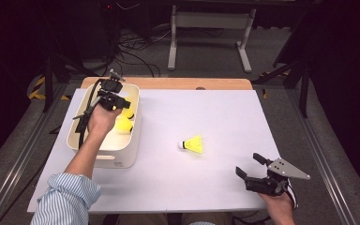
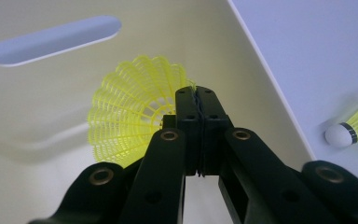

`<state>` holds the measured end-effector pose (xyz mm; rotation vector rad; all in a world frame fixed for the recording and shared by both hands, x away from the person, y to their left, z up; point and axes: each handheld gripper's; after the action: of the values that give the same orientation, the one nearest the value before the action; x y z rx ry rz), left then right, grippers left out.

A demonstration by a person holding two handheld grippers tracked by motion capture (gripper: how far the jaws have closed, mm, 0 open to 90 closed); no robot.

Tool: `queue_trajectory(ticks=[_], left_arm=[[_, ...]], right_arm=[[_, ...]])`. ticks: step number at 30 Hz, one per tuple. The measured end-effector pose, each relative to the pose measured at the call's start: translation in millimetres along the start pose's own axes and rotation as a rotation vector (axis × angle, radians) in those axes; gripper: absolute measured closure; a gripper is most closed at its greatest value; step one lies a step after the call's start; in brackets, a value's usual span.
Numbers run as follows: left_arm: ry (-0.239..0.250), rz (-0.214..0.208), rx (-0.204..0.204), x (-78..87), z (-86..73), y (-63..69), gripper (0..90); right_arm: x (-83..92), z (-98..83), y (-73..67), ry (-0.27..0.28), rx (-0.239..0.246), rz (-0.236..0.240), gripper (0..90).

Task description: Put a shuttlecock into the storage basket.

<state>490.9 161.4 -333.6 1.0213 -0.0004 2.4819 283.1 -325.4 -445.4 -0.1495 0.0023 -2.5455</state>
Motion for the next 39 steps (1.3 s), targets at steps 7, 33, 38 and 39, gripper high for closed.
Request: queue_trajectory(ticks=[7,33,38,39], left_arm=[[-0.011,0.001,0.011,-3.9,-0.3,0.2,89.1],[0.004,0.004,0.0,21.1,-2.1,3.9,48.4],[0.011,-0.008,-0.001,28.5,-3.2,5.2,46.7],[0.011,-0.008,-0.001,28.5,-3.2,5.2,46.3]], right_arm=[[0.1,0.0,-0.3,0.0,0.001,0.005,12.3],[0.1,0.2,-1.7,-0.002,0.006,0.006,12.3],[-0.2,0.2,-2.5,-0.005,0.009,0.004,12.2],[-0.2,0.2,-2.5,-0.005,0.009,0.004,12.2]])
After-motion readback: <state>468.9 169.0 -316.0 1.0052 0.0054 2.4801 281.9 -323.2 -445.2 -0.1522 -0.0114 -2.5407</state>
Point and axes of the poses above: each handheld gripper's, and its own axes: x roughly backward along the jaws, z roughly out of its top, y roughly to its right, and after that the axes turned 14 degrees about y, right-handed
